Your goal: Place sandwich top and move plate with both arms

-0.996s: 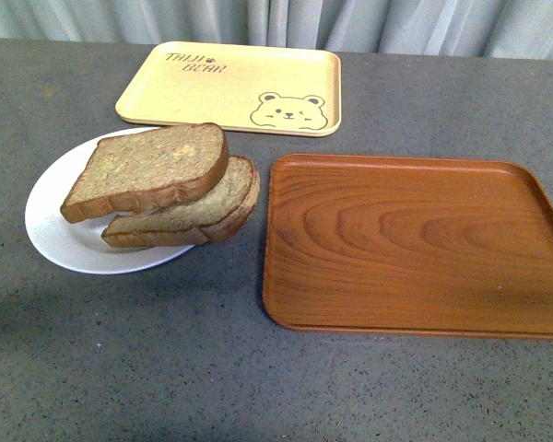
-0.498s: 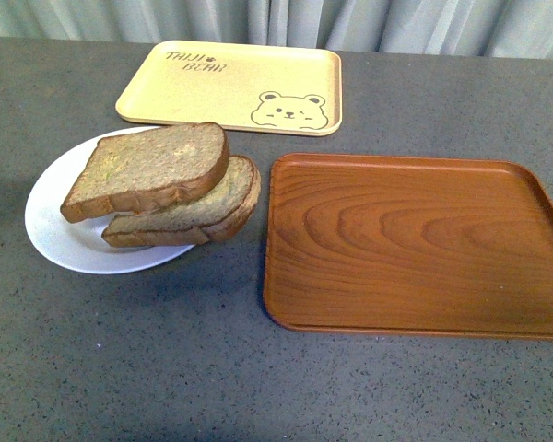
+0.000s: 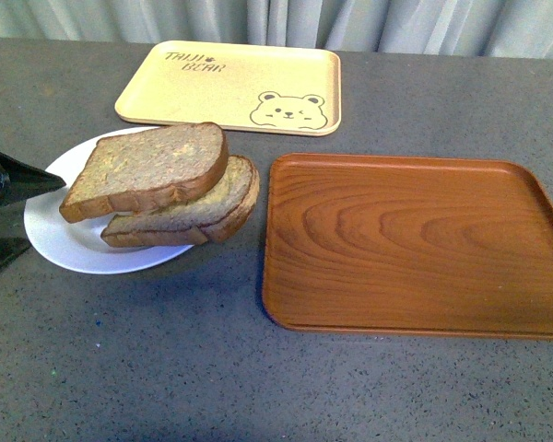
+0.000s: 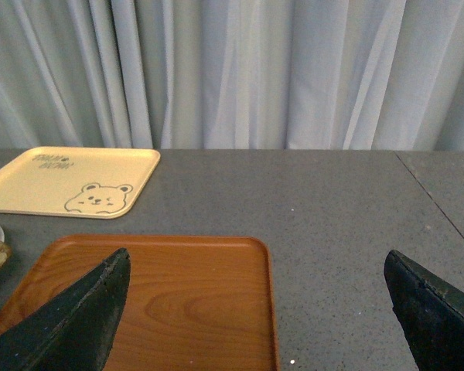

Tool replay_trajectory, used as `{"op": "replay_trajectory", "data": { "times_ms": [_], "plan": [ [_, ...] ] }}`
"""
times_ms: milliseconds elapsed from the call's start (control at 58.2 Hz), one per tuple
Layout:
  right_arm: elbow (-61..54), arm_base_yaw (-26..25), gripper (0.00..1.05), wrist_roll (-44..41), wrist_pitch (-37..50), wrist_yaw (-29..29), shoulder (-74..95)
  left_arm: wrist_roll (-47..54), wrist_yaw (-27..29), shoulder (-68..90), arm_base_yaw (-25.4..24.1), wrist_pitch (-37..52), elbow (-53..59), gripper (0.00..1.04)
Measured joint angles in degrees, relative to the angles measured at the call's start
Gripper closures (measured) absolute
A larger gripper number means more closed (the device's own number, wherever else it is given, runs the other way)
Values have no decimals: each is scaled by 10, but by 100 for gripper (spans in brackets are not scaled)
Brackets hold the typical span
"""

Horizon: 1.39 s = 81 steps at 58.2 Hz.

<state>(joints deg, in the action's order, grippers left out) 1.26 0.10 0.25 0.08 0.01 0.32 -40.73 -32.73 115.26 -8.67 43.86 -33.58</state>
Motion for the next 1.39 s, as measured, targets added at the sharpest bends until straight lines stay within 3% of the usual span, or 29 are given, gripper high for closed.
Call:
{"op": "replay_trajectory", "data": {
  "times_ms": [447,825,1014,1392],
  "plan": [
    [0,0,9,0,0,0,0,-91,7,25,-2,24,-19,11],
    [0,0,9,0,0,0,0,-132,8,45,-6,66,5,71],
    [0,0,9,0,0,0,0,-146,-17,46,-10,95,21,103],
    [0,0,9,0,0,0,0,-193,-35,2,-15,121,39,103]
  ]
}}
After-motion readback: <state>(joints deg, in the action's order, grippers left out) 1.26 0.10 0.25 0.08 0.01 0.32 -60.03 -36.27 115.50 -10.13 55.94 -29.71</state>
